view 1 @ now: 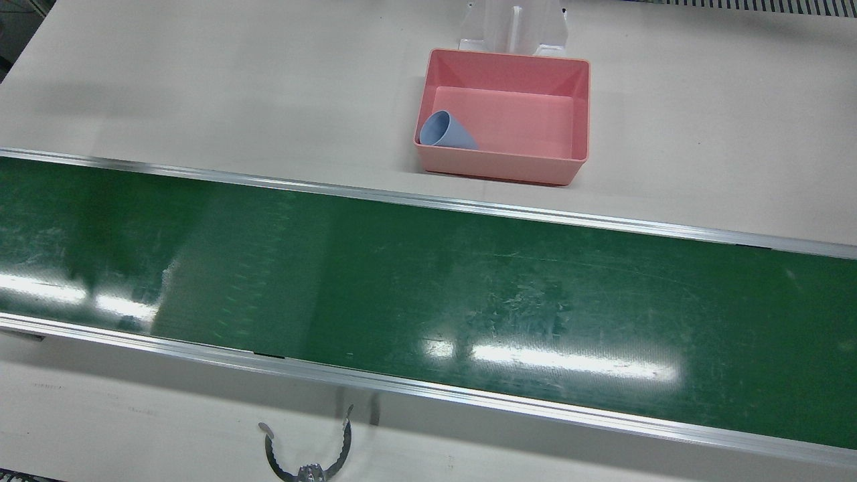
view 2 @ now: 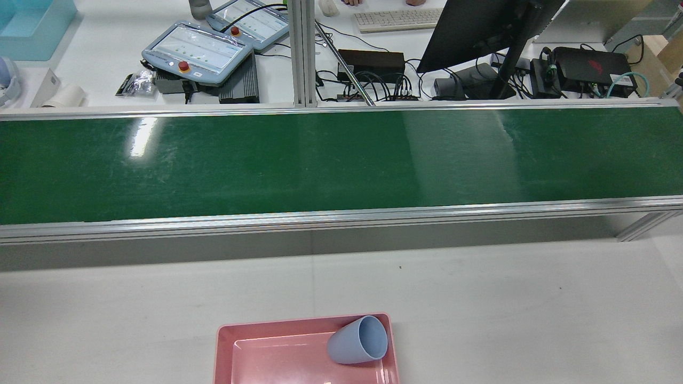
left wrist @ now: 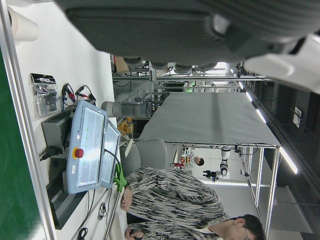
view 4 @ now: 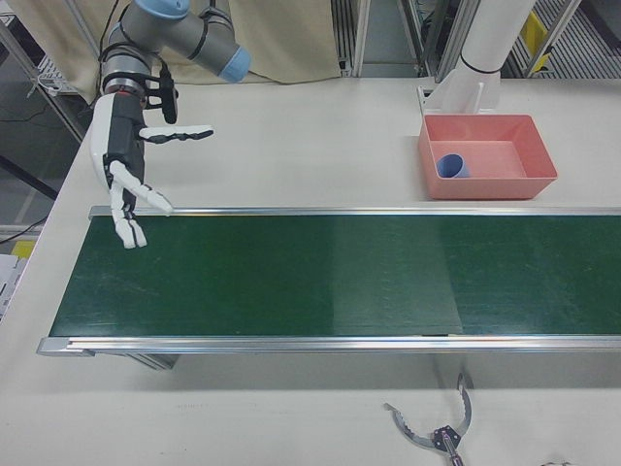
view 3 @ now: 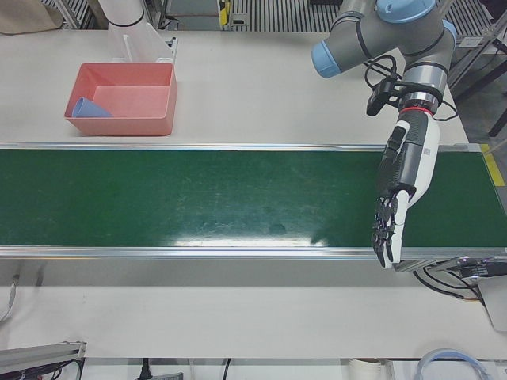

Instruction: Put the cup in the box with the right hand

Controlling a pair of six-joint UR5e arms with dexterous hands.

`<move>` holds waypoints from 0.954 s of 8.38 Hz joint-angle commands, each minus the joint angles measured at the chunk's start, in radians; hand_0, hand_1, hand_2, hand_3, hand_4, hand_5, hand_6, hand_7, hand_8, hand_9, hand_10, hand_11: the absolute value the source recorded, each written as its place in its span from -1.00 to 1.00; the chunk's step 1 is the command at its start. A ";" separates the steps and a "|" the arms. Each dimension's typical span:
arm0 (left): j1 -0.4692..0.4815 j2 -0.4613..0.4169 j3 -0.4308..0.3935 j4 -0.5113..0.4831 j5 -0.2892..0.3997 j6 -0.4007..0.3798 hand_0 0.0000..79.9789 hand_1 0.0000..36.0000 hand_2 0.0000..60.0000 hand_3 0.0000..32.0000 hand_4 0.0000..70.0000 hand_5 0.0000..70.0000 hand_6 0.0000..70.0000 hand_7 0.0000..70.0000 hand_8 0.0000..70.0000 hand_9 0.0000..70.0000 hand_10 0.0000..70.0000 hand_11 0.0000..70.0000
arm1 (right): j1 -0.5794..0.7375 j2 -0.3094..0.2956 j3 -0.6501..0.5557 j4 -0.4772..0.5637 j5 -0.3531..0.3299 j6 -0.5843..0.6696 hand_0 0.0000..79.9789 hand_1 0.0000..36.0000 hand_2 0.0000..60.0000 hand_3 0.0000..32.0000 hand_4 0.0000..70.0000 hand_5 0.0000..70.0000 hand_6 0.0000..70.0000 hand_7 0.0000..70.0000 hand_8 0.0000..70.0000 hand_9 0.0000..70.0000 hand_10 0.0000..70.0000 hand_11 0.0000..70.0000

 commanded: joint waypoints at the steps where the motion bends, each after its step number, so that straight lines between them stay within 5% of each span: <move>1: 0.001 0.000 -0.002 0.002 0.000 0.000 -1.00 -1.00 -1.00 -1.00 -1.00 -1.00 -1.00 -1.00 -1.00 -1.00 -1.00 -1.00 | 0.043 0.026 -0.087 0.054 -0.012 0.011 0.56 0.18 -0.84 -1.00 -0.63 -0.77 -0.84 -0.54 -0.74 -0.53 -0.92 -0.81; 3: 0.001 0.000 0.000 0.000 0.000 0.000 -1.00 -1.00 -1.00 -1.00 -1.00 -1.00 -1.00 -1.00 -1.00 -1.00 -1.00 -1.00 | 0.054 0.046 -0.099 0.054 0.058 -0.018 0.68 0.05 -0.96 -1.00 -0.39 -0.77 -0.83 -0.48 -0.73 -0.51 -0.96 -0.87; 6: 0.001 0.000 0.000 0.000 0.000 0.000 -1.00 -1.00 -1.00 -1.00 -1.00 -1.00 -1.00 -1.00 -1.00 -1.00 -1.00 -1.00 | 0.057 0.045 -0.120 0.053 0.076 -0.021 0.56 0.20 -0.83 -1.00 -0.62 -0.77 -0.84 -0.53 -0.74 -0.53 -0.96 -0.87; 8: 0.001 0.000 0.000 0.000 0.000 0.000 -1.00 -1.00 -1.00 -1.00 -1.00 -1.00 -1.00 -1.00 -1.00 -1.00 -1.00 -1.00 | 0.052 0.080 -0.188 0.067 0.071 -0.011 0.61 0.01 -0.96 -1.00 -0.37 -0.78 -0.84 -0.48 -0.73 -0.52 -0.97 -0.89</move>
